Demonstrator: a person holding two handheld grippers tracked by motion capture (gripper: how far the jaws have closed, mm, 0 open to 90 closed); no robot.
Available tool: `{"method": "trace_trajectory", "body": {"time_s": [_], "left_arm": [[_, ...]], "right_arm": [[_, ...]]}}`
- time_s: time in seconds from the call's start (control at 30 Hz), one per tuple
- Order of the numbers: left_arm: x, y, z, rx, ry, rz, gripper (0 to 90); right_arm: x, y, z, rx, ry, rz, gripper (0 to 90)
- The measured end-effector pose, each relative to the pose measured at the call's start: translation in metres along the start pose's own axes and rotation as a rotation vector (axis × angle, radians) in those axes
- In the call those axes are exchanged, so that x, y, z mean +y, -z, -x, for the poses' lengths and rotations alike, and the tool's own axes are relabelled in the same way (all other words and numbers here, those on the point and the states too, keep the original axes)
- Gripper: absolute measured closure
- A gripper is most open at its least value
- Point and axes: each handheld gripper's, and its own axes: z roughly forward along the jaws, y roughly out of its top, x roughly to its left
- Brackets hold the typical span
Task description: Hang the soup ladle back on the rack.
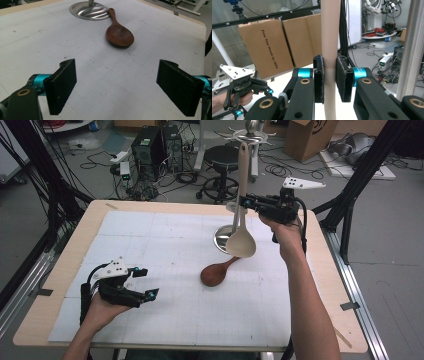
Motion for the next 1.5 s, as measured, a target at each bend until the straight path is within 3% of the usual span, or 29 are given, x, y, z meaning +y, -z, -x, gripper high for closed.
{"method": "trace_trajectory", "body": {"time_s": [0.7,1.5], "left_arm": [[0.0,0.0,0.001,-0.006,0.001,0.001,17.2],[0.0,0.0,0.001,-0.015,-0.006,-0.005,17.2]], "right_arm": [[-0.006,-0.004,0.007,-0.004,-0.033,0.024,78.9],[-0.01,-0.014,0.019,-0.064,-0.038,0.034,77.9]]}}
